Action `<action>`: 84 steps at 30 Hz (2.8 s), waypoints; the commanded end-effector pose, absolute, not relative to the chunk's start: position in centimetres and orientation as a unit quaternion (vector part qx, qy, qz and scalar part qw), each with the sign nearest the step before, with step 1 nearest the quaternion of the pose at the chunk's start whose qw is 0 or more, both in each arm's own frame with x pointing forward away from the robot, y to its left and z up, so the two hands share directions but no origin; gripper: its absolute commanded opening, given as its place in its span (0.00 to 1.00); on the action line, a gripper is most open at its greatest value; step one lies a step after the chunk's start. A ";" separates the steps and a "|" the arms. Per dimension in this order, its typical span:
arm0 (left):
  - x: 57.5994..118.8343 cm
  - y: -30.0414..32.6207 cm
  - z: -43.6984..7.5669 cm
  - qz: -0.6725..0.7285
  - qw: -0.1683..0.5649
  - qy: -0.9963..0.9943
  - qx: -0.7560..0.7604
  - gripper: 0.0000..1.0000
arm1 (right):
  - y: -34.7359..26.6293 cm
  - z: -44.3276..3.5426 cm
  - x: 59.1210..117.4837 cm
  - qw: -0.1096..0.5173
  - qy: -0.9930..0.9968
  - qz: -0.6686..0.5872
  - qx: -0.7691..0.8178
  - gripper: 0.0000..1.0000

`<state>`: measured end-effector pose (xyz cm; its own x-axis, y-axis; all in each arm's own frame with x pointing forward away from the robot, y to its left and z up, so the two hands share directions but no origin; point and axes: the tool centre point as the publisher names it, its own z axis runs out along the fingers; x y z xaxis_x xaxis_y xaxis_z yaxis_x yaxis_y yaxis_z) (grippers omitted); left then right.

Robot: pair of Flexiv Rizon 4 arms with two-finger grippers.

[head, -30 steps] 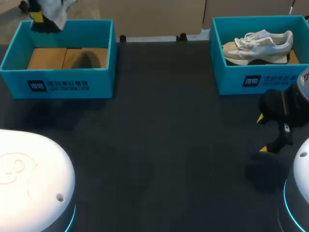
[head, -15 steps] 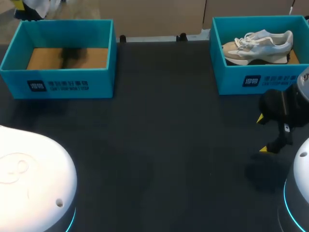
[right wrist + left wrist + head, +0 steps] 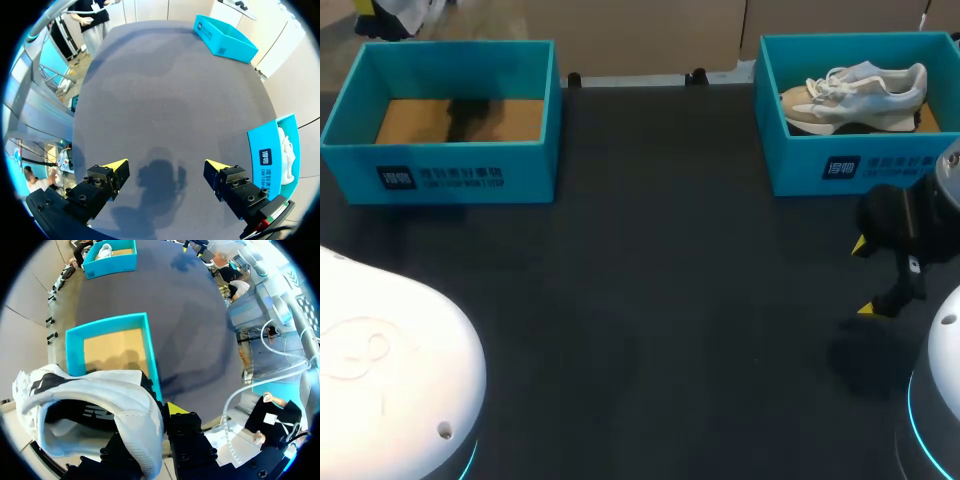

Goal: Take the shoe out of the shoebox, open the shoe tongue, remove and reinsert the insole, then place the shoe into the shoebox

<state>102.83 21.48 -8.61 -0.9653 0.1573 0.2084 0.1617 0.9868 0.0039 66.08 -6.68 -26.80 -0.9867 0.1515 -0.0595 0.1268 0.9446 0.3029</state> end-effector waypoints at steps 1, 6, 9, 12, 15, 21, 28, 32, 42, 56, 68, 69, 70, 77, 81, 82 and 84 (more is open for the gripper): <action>104.2 22.4 -11.4 -0.034 0.088 -0.993 -0.071 0.00 | -6.7 -26.8 65.9 0.042 0.985 0.150 0.071 1.00; 106.8 24.7 -13.7 -0.010 0.109 -0.990 -0.090 0.00 | -6.7 -26.8 65.9 0.042 0.985 0.150 0.071 1.00; 107.7 26.0 -14.5 0.006 0.088 -0.983 -0.161 0.00 | -6.7 -26.8 65.9 0.042 0.985 0.150 0.071 1.00; 107.7 26.9 -14.6 0.012 0.066 -0.965 -0.253 0.00 | -6.7 -26.8 65.9 0.042 0.985 0.150 0.071 1.00; 107.2 27.9 -14.5 -0.006 0.040 -0.931 -0.363 0.00 | -6.7 -26.8 65.9 0.042 0.985 0.150 0.071 1.00; 106.2 28.9 -14.2 -0.044 0.041 -0.861 -0.505 0.00 | -6.7 -26.8 65.9 0.042 0.985 0.150 0.071 1.00; 106.2 28.9 -14.2 -0.044 0.041 -0.861 -0.505 0.00 | -6.7 -26.8 65.9 0.042 0.985 0.150 0.071 1.00; 105.8 28.2 -13.9 -0.068 0.002 -0.818 -0.572 0.00 | -6.7 -26.8 65.9 0.042 0.985 0.150 0.071 1.00; 108.3 29.5 -14.5 -0.100 -0.012 -0.700 -0.707 0.00 | -6.7 -26.8 65.9 0.042 0.985 0.150 0.071 1.00; 108.6 30.0 -15.1 -0.105 -0.015 -0.650 -0.752 0.00 | -6.7 -26.8 65.9 0.042 0.985 0.150 0.071 1.00; 113.2 29.6 -19.6 -0.082 0.044 -0.710 -0.698 0.00 | -6.7 -26.8 65.9 0.042 0.985 0.150 0.071 1.00; 113.5 29.7 -20.0 -0.069 0.052 -0.711 -0.698 0.00 | -6.7 -26.8 65.9 0.042 0.985 0.150 0.071 1.00; 113.9 29.8 -20.3 -0.059 0.055 -0.714 -0.695 0.00 | -6.7 -26.8 65.9 0.042 0.985 0.150 0.071 1.00; 115.5 30.4 -22.4 -0.058 0.080 -0.722 -0.684 0.00 | -6.7 -26.8 65.9 0.042 0.985 0.150 0.071 1.00; 115.1 30.3 -23.7 -0.063 0.086 -0.719 -0.687 0.00 | -6.7 -26.8 65.9 0.042 0.985 0.150 0.071 1.00; 114.9 30.2 -24.0 -0.064 0.091 -0.717 -0.688 0.00 | -6.7 -26.8 65.9 0.042 0.985 0.150 0.071 1.00; 114.5 30.1 -24.6 -0.065 0.092 -0.716 -0.689 0.00 | -6.7 -26.8 65.9 0.042 0.985 0.150 0.071 1.00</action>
<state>114.05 30.31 -24.06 -0.0355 0.9754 0.2174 0.9993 0.0370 -0.0029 66.08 -6.68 -26.79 -0.9867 0.1516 -0.0595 0.1268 0.9446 0.3028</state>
